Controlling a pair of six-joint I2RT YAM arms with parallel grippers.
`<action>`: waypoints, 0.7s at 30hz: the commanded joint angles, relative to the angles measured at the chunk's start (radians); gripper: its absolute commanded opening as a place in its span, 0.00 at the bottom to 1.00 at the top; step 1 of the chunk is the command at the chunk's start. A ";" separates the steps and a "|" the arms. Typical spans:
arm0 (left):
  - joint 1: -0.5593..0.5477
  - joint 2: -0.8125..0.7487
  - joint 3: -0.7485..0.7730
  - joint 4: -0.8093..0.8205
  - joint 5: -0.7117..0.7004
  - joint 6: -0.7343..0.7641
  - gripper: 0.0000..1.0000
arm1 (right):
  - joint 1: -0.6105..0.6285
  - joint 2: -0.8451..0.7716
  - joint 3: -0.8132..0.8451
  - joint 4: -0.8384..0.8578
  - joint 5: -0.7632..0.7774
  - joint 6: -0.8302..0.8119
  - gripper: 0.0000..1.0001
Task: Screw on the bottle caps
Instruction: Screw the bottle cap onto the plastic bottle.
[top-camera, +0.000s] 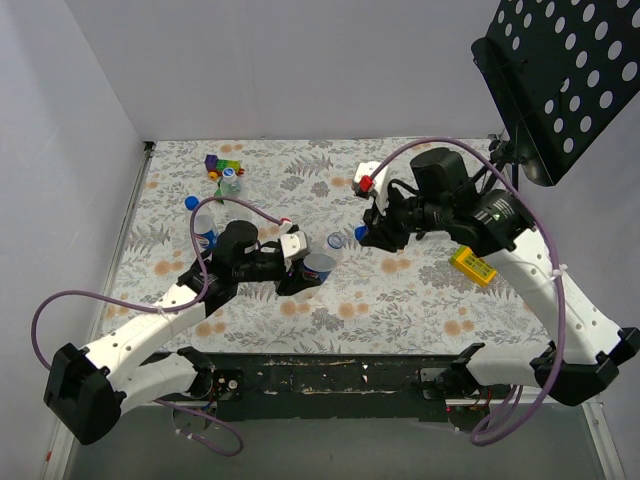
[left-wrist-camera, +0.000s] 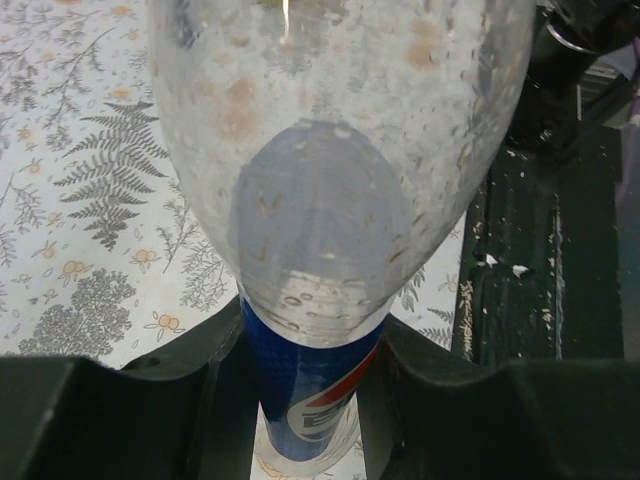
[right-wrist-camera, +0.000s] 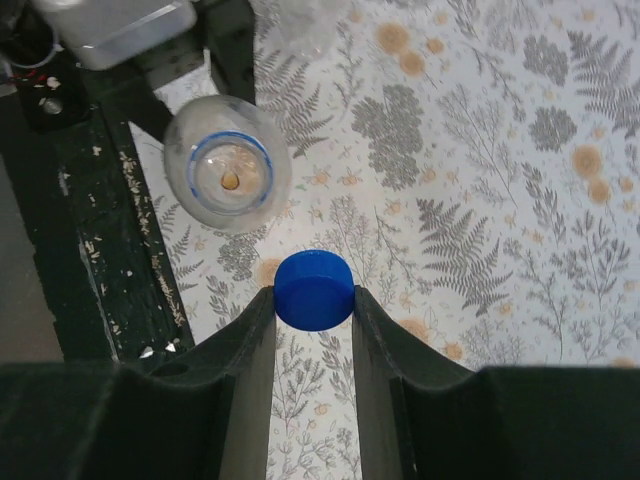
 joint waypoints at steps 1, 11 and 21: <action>0.005 -0.038 0.061 -0.115 0.113 0.093 0.31 | 0.035 -0.060 -0.011 -0.019 -0.141 -0.130 0.29; 0.005 -0.041 0.120 -0.253 0.152 0.154 0.30 | 0.074 -0.070 0.006 0.007 -0.227 -0.241 0.27; 0.004 -0.029 0.151 -0.309 0.161 0.166 0.30 | 0.104 -0.033 0.023 0.023 -0.252 -0.261 0.27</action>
